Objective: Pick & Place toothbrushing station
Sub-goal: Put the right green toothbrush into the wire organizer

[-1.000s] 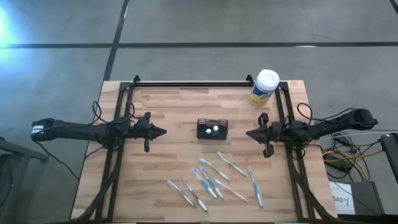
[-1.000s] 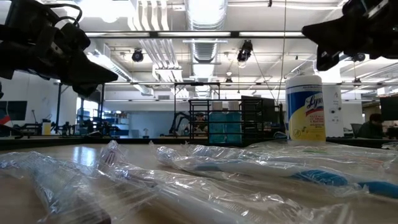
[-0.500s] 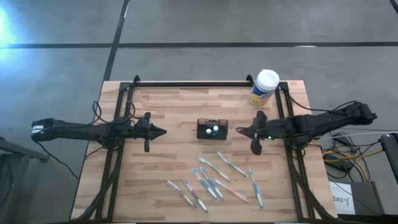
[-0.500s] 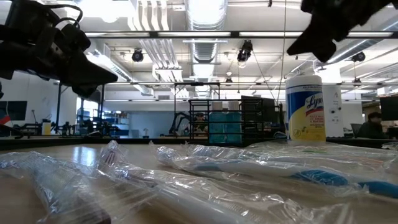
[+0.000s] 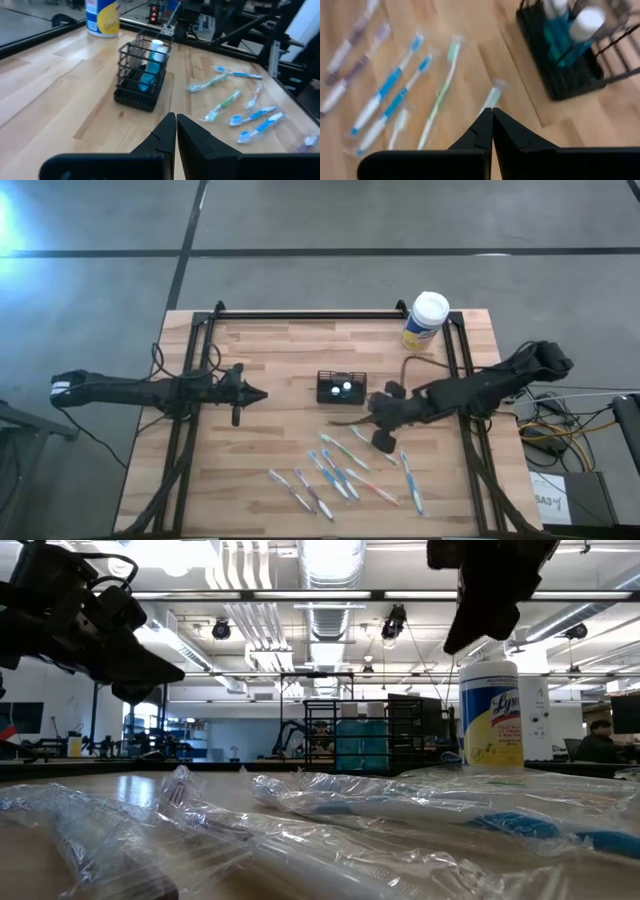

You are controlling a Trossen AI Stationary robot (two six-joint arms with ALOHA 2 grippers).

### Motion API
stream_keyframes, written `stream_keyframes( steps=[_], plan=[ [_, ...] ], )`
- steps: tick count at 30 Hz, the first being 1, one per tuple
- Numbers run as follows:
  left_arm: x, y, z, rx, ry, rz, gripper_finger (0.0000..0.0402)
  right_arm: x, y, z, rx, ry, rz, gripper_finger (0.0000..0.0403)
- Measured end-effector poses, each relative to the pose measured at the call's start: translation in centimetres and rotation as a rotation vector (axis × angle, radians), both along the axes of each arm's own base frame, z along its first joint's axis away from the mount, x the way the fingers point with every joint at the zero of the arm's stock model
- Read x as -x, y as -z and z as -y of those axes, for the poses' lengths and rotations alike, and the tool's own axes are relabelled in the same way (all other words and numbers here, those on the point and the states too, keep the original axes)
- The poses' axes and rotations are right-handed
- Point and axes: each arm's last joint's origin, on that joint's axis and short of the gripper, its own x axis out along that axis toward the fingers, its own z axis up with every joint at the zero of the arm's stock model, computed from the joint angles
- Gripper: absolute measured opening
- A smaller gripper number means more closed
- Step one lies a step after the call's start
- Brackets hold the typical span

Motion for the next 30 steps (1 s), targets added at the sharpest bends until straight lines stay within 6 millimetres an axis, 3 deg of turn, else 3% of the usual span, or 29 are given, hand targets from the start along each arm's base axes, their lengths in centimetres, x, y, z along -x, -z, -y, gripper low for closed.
stream_keyframes(
  steps=[6,16,22,30],
  plan=[
    [0.0,0.0,0.0,-0.013,0.014,0.002,0.0025,-2.2,2.4,-1.7,-0.113,0.020,-0.181,0.0026],
    [0.0,-0.1,0.0,-0.030,0.016,0.004,0.0026,-5.5,5.0,-3.4,-0.149,0.027,-0.292,0.0147],
    [0.0,0.0,0.0,-0.030,0.016,0.004,0.0026,-5.7,6.7,-3.1,-0.138,0.117,-0.399,0.0197],
    [0.0,-0.1,0.0,-0.034,0.016,0.004,0.0026,-5.1,8.4,-2.8,-0.116,0.121,-0.455,0.0212]
  ],
)
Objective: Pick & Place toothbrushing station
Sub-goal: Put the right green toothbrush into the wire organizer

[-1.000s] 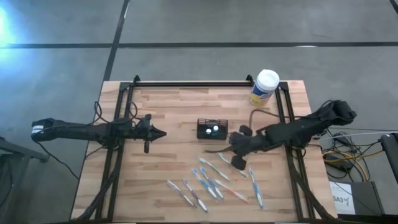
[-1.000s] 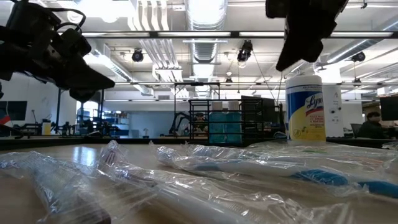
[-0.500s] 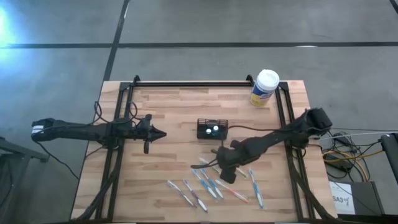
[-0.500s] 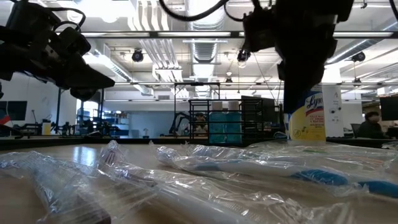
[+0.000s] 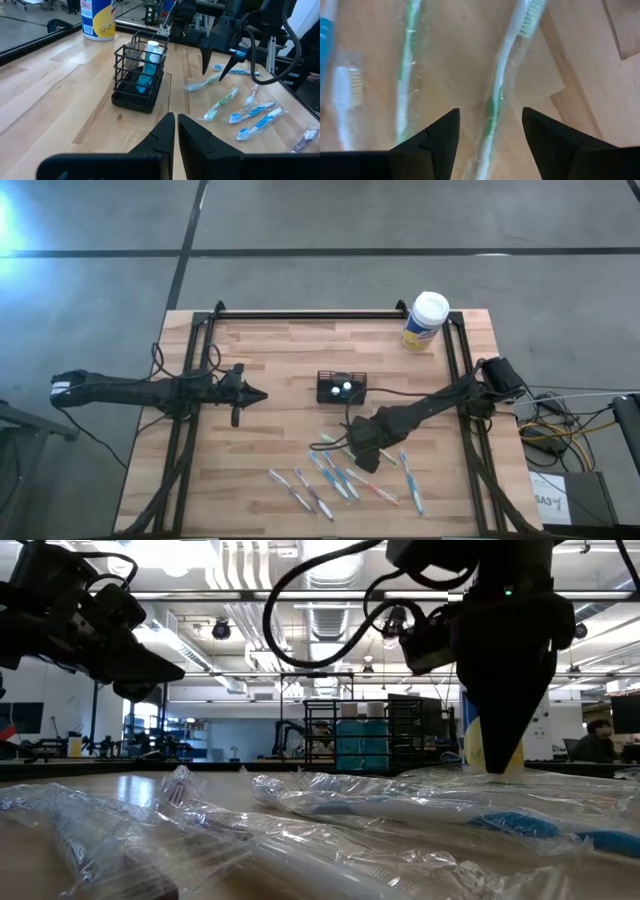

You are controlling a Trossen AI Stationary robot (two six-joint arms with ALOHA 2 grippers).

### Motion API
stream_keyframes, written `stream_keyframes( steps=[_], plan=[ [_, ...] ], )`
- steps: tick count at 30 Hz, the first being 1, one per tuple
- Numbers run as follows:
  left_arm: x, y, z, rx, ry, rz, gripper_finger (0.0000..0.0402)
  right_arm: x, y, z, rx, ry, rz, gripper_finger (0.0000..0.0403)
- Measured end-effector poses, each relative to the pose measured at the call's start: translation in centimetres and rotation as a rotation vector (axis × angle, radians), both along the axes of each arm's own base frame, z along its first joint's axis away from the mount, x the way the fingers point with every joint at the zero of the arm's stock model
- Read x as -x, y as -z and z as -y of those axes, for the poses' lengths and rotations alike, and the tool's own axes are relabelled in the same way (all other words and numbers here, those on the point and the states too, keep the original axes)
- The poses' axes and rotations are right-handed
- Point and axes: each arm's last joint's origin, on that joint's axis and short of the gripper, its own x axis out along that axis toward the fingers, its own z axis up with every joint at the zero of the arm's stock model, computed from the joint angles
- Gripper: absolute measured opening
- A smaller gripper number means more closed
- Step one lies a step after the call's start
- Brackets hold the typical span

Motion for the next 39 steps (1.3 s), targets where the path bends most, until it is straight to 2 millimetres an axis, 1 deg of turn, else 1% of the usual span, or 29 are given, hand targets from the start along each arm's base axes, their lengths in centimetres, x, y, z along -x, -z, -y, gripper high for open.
stream_keyframes(
  steps=[2,9,13,15,18,21,25,27,28,34,37,39],
  plan=[
    [0.0,0.0,0.0,0.004,-0.001,0.000,0.0026,0.3,0.2,0.2,0.022,-0.006,-0.005,0.0211],
    [0.0,0.0,0.0,0.005,-0.002,0.001,0.0026,0.3,-0.2,0.2,0.033,-0.046,0.006,0.0210],
    [0.0,0.0,0.0,0.005,-0.003,0.001,0.0026,0.0,-1.3,-0.1,0.035,-0.105,0.047,0.0208],
    [0.0,0.0,0.0,0.005,-0.003,0.001,0.0026,0.0,-2.1,-0.5,0.050,-0.137,0.079,0.0199],
    [0.0,-0.1,0.0,0.005,-0.003,0.006,0.0026,0.1,-3.1,-1.0,0.050,-0.157,0.118,0.0165],
    [0.0,-0.1,0.0,0.006,-0.004,0.008,0.0026,0.2,-3.9,-0.9,0.058,-0.154,0.147,0.0114],
    [0.0,-0.1,0.0,0.016,-0.005,0.009,0.0026,0.3,-4.4,-0.8,0.065,-0.170,0.156,0.0045],
    [0.0,-0.1,0.0,0.017,-0.006,0.010,0.0026,0.4,-4.4,-0.8,0.067,-0.182,0.153,0.0020],
    [0.0,-0.1,0.0,0.017,-0.006,0.010,0.0026,0.5,-4.4,-0.8,0.070,-0.193,0.148,0.0015],
    [0.0,-0.2,0.0,0.013,-0.005,0.020,0.0026,0.5,-4.3,-0.8,0.078,-0.220,0.137,0.0021],
    [0.0,-0.2,0.0,0.013,-0.005,0.024,0.0026,0.5,-4.2,-0.8,0.079,-0.225,0.137,0.0041],
    [0.0,-0.2,0.0,0.013,-0.005,0.025,0.0026,0.5,-4.2,-0.8,0.079,-0.228,0.137,0.0063]
  ],
)
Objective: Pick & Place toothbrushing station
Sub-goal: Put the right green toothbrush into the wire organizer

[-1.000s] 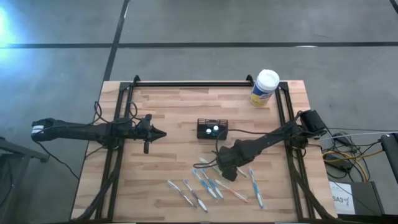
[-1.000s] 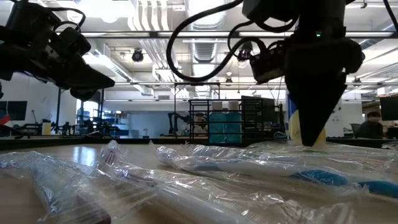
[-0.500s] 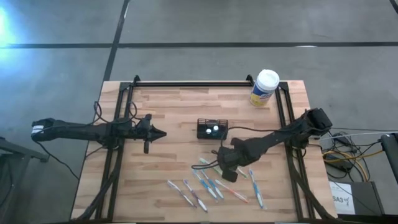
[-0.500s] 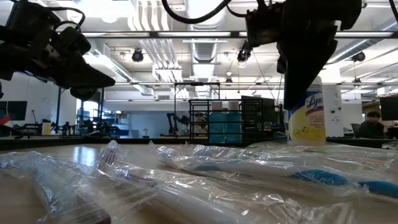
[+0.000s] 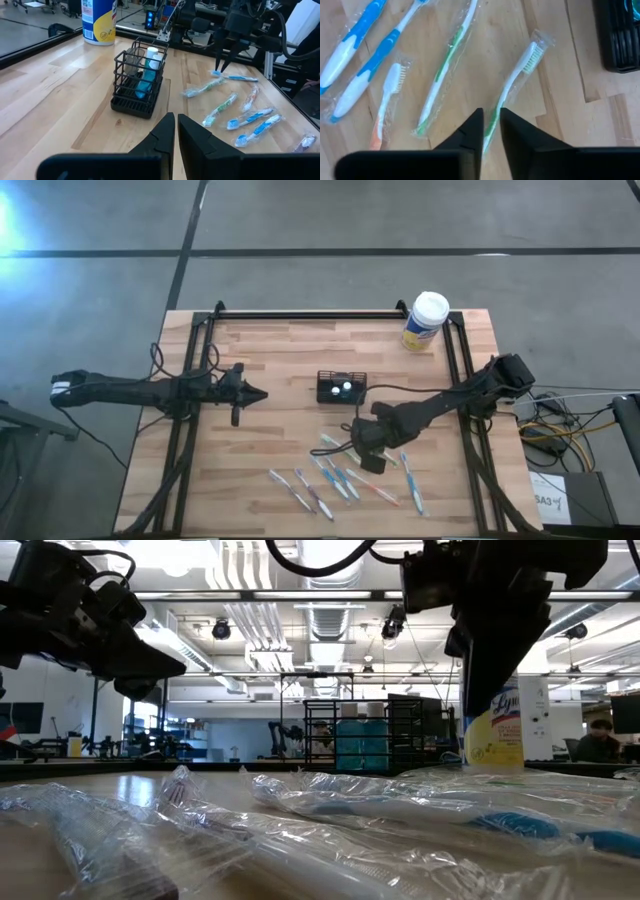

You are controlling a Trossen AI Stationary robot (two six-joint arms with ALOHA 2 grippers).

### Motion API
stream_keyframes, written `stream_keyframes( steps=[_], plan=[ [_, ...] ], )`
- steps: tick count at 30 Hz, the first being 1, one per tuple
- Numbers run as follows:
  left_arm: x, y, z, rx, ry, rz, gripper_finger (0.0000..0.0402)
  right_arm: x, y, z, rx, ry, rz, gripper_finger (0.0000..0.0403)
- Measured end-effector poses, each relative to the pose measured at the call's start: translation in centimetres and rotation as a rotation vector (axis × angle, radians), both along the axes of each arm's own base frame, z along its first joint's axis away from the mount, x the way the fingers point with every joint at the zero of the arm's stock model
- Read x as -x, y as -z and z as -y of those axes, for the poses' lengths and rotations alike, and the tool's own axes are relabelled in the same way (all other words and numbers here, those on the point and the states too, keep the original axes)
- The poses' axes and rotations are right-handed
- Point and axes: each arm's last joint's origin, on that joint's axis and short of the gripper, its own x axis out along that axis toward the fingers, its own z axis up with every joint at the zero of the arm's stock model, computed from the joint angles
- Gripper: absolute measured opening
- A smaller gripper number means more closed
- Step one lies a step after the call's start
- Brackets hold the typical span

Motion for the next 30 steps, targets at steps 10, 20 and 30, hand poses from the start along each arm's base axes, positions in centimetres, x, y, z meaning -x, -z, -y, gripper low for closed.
stream_keyframes(
  steps=[10,20,30],
  plan=[
    [0.0,0.0,0.0,0.000,0.000,0.000,0.0026,0.2,0.5,0.0,-0.039,0.054,-0.018,0.0213],
    [0.0,0.0,0.0,-0.001,0.000,0.000,0.0026,1.3,2.2,0.5,-0.056,0.230,-0.074,0.0278],
    [0.0,-0.1,0.0,-0.002,0.000,0.008,0.0026,1.6,4.3,0.9,-0.109,0.260,-0.038,0.0282]
  ],
)
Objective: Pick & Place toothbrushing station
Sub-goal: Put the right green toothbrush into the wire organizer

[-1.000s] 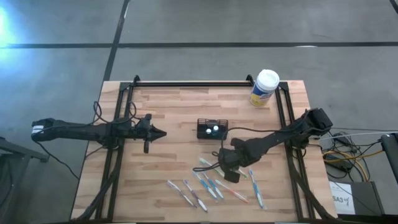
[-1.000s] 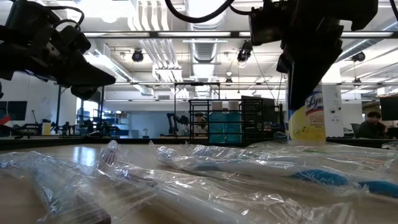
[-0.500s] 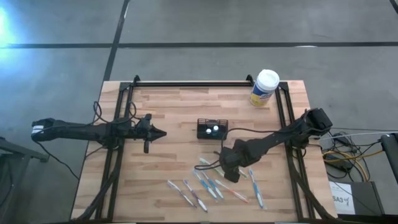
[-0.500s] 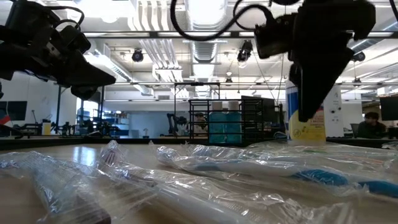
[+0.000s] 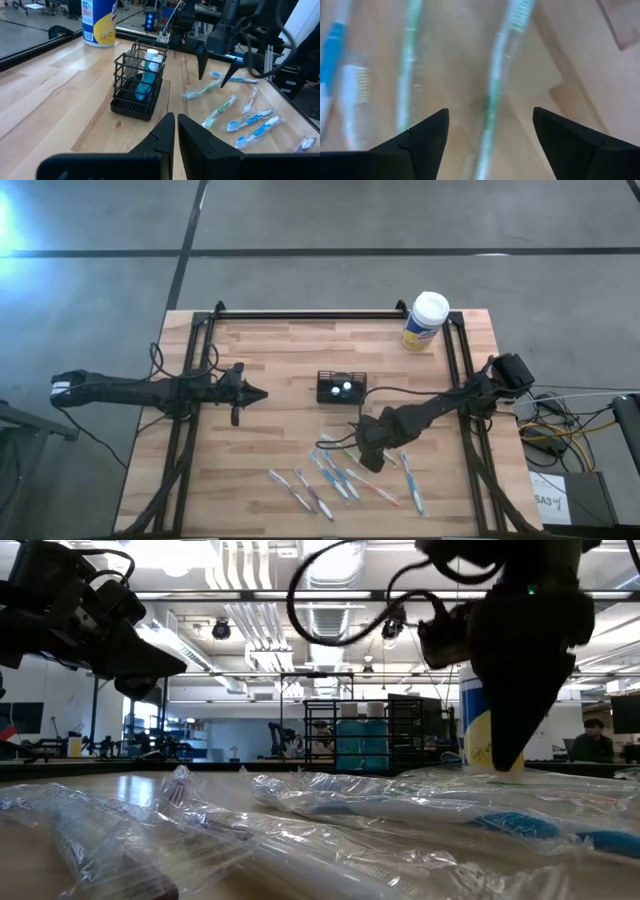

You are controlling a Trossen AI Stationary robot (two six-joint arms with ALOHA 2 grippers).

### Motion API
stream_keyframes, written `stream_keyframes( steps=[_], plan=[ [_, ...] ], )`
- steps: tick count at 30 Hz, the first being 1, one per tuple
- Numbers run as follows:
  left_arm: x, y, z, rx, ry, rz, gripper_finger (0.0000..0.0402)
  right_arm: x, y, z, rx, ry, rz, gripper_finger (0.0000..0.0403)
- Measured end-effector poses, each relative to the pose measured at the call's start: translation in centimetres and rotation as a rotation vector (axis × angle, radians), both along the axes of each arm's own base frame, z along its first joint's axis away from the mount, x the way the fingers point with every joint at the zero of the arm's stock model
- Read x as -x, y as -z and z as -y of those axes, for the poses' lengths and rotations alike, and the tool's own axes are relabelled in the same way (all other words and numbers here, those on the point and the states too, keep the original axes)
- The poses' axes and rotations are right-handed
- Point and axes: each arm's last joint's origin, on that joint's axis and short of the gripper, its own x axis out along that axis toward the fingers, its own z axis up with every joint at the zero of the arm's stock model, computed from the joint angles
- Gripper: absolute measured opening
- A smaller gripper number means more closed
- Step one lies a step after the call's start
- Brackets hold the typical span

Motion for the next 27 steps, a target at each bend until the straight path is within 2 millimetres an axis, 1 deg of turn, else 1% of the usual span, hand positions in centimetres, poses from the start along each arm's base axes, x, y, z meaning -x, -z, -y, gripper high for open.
stream_keyframes(
  steps=[4,6,11,14,17,25,26,27],
  plan=[
    [0.0,0.0,0.0,-0.002,0.000,-0.001,0.0026,0.6,1.1,0.9,0.009,0.033,-0.033,0.0272],
    [0.0,0.0,0.0,-0.011,0.002,-0.001,0.0026,0.6,1.9,1.1,0.009,0.040,-0.032,0.0267],
    [0.0,0.0,0.0,-0.013,0.000,0.002,0.0026,0.4,3.5,1.2,0.035,0.018,-0.057,0.0250],
    [0.0,-0.1,0.0,-0.011,-0.004,0.009,0.0026,0.4,4.0,1.2,0.058,0.006,-0.090,0.0227],
    [0.0,-0.1,0.0,-0.011,-0.007,0.009,0.0026,0.3,3.8,1.2,0.072,0.004,-0.099,0.0185],
    [0.0,-0.2,0.0,-0.012,-0.014,0.017,0.0026,0.1,2.2,1.4,0.123,-0.065,-0.027,0.0037],
    [0.0,-0.2,0.0,-0.012,-0.014,0.018,0.0026,0.1,2.0,1.4,0.135,-0.077,-0.022,0.0023],
    [0.0,-0.2,0.0,-0.012,-0.014,0.018,0.0026,0.1,1.8,1.5,0.144,-0.082,-0.016,0.0019]
  ],
)
